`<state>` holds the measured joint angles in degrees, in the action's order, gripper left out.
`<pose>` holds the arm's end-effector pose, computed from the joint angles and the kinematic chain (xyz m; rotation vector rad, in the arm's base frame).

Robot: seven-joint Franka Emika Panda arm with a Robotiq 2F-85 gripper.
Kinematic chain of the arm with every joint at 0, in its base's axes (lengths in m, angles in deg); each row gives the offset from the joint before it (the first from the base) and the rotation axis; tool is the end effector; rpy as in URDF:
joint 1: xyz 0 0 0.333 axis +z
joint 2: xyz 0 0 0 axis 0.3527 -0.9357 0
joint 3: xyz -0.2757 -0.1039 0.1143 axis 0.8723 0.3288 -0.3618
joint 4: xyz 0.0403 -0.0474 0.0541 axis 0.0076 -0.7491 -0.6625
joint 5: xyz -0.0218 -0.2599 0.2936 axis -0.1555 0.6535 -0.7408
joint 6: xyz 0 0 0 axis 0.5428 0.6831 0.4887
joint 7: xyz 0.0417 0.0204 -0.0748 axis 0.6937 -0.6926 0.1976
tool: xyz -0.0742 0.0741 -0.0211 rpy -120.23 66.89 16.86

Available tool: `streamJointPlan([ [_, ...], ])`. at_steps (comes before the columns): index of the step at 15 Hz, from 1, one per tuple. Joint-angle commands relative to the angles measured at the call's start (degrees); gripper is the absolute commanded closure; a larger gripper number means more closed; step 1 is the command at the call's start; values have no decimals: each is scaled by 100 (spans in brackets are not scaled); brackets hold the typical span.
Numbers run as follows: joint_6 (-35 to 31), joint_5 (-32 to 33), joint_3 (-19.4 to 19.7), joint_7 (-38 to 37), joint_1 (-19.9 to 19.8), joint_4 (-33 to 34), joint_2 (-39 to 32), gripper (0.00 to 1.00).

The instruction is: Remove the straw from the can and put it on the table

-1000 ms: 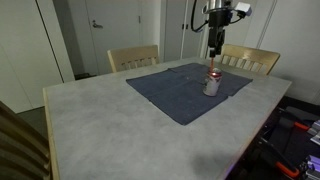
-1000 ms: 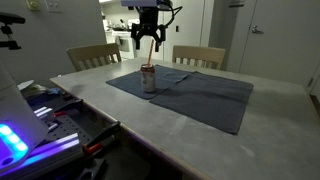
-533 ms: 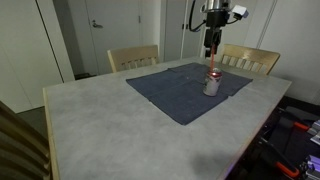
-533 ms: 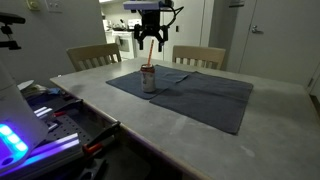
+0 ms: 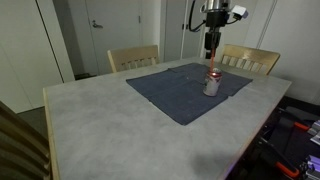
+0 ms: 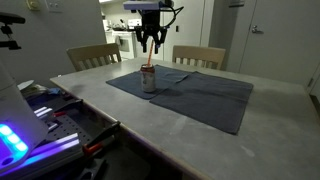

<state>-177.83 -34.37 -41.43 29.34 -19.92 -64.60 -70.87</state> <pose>0.4990 -0.0270 0.3127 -3.0922 -0.4384 0.0932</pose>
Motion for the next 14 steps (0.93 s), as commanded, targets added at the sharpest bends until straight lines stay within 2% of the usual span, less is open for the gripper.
streamJointPlan([
  [1, 172, 89, -85, -36, -109, 40, -13, 71],
  [5, 271, 207, -88, -73, -102, 26, 35, 98],
  [14, 509, 553, -95, -286, -82, 29, 214, 98],
])
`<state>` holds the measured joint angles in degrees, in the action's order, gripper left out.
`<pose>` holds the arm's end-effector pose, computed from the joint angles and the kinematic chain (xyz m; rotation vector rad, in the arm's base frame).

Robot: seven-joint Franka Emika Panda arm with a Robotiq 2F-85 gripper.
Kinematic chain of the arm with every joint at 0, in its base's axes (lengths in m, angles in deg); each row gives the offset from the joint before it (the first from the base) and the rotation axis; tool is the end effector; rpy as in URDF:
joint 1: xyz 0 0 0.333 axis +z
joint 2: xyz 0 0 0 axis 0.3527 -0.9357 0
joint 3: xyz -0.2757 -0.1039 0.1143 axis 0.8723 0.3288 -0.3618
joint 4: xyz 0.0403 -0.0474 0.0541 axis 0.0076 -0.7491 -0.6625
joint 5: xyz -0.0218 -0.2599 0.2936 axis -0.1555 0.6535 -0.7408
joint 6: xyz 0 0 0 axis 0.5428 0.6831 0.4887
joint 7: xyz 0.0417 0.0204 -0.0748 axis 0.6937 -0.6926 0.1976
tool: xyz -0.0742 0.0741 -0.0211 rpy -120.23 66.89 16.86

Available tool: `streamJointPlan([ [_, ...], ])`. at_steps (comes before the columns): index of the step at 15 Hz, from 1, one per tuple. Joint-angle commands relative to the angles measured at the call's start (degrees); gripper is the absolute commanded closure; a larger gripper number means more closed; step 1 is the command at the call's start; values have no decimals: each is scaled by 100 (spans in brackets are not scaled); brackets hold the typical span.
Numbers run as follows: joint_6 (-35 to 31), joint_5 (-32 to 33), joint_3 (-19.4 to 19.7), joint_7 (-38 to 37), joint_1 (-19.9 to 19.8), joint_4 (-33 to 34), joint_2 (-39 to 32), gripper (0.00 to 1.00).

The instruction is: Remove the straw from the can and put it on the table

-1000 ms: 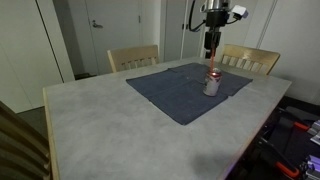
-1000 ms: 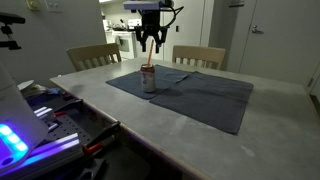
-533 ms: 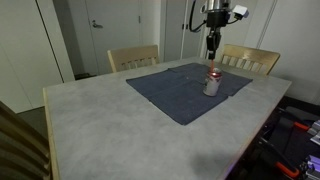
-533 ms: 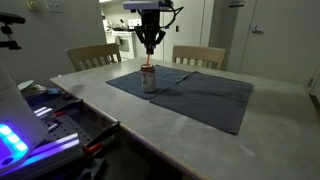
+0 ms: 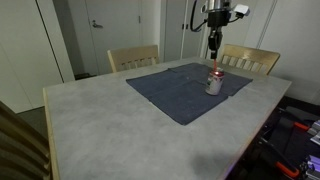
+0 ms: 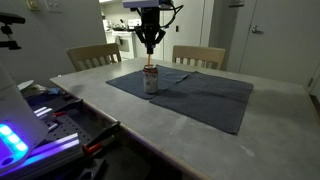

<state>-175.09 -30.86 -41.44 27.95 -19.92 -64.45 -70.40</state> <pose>0.4945 -0.0281 0.3141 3.0824 0.4651 -0.1630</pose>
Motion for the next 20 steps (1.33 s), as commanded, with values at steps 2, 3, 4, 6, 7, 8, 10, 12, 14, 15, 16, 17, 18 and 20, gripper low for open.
streamJointPlan([
  [2, 308, 324, -113, -234, -67, 25, 287, 98],
  [3, 343, 374, -124, -258, -61, 30, 355, 98],
  [4, 386, 439, -134, -293, -57, 37, 429, 98],
  [6, 491, 544, -156, -330, -49, 39, 598, 98],
  [7, 542, 601, -163, -341, -45, 45, 691, 98],
  [8, 600, 652, -169, -354, -42, 53, 764, 98],
  [10, 722, 756, -189, -380, -34, 65, 919, 98],
  [12, 788, 797, -214, -386, -21, 55, 1072, 98],
  [14, 886, 753, -239, -379, -2, 52, 1208, 98],
  [15, 891, 759, -255, -387, 2, 38, 1261, 98],
  [16, 917, 759, -270, -387, 6, 44, 1312, 98],
  [17, 936, 768, -283, -398, 7, 37, 1369, 98],
  [18, 943, 770, -291, -403, 10, 33, 1414, 98],
  [20, 975, 775, -308, -412, 21, 39, 1522, 98],
])
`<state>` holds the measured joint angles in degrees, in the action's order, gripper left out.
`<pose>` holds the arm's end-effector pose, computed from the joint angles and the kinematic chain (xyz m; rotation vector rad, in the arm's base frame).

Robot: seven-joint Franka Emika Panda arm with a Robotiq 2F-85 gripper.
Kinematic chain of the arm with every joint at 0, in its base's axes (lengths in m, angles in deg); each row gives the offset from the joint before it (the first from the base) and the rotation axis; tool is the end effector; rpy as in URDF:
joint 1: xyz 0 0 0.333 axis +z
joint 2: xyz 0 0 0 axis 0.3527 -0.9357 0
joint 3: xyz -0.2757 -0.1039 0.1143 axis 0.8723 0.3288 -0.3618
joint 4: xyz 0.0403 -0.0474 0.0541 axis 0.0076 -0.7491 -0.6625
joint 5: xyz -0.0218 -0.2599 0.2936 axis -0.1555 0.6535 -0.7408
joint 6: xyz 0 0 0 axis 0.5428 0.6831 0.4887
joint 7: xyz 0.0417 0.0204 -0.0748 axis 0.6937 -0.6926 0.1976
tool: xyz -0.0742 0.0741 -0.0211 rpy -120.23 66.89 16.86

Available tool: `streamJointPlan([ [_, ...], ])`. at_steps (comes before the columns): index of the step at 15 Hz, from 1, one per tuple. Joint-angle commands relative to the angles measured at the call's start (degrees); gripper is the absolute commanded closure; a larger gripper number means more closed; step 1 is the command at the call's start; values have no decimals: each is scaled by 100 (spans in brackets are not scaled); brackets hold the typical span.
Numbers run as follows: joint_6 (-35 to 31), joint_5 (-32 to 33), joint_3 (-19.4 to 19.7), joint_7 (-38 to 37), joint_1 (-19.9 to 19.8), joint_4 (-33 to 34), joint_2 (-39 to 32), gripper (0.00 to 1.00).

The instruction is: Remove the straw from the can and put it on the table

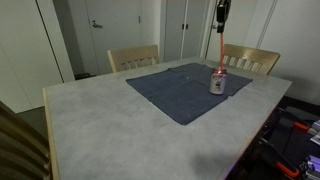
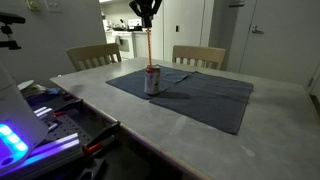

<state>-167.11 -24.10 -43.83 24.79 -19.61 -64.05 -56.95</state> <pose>0.4740 -0.0109 0.4202 2.9592 0.5187 -0.0226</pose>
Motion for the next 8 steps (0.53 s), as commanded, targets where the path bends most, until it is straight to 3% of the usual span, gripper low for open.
streamJointPlan([
  [1, 187, 108, -81, -107, -4, -3, 228, 98],
  [8, 245, 45, -184, -92, 77, -3, 625, 98],
])
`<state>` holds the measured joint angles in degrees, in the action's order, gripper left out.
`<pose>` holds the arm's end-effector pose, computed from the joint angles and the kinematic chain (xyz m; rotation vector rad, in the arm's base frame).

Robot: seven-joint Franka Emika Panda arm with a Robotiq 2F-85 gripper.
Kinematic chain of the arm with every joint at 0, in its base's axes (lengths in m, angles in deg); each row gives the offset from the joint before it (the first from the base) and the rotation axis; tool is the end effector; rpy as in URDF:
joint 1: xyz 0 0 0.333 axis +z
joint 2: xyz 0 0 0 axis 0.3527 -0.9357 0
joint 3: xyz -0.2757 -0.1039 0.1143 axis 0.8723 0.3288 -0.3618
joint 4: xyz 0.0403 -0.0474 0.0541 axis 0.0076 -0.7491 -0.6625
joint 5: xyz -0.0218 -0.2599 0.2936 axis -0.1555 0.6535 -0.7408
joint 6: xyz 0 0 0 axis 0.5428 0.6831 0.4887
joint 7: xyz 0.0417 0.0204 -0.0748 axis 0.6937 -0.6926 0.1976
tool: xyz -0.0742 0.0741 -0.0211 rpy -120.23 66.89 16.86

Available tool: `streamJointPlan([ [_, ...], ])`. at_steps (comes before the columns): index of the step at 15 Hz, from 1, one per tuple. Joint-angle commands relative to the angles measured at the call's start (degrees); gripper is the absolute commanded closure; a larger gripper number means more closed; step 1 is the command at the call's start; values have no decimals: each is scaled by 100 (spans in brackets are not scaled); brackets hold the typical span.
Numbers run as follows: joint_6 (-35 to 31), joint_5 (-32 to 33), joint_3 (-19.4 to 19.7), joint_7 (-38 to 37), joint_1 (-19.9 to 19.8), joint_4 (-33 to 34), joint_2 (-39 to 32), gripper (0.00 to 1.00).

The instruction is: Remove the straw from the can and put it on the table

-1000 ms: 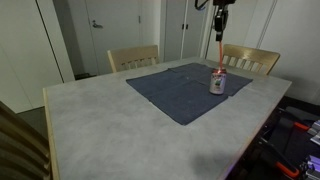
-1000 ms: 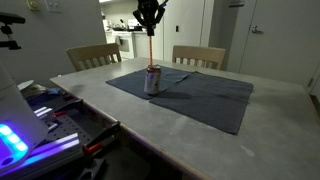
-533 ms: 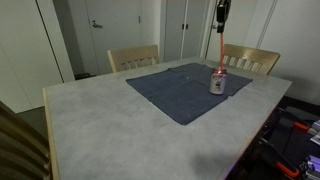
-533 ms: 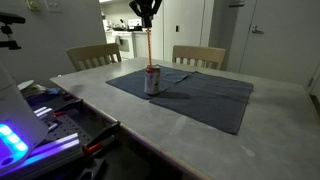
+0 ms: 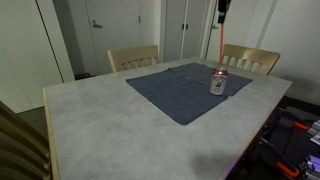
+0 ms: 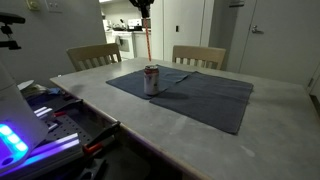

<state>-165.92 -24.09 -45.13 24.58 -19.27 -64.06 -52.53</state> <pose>0.4639 0.0022 0.4545 2.9386 0.5417 0.0624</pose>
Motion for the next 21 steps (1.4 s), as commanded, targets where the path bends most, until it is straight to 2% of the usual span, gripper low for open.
streamJointPlan([
  [1, 81, -52, -46, -49, 82, -14, 218, 98],
  [7, -224, -924, -153, 145, 590, -165, 176, 98],
  [10, -393, -1160, -301, 207, 829, -243, 31, 98],
  [13, -650, -1074, -464, 157, 941, -347, -245, 98],
  [21, -525, -888, -695, 42, 913, -48, -1627, 98],
])
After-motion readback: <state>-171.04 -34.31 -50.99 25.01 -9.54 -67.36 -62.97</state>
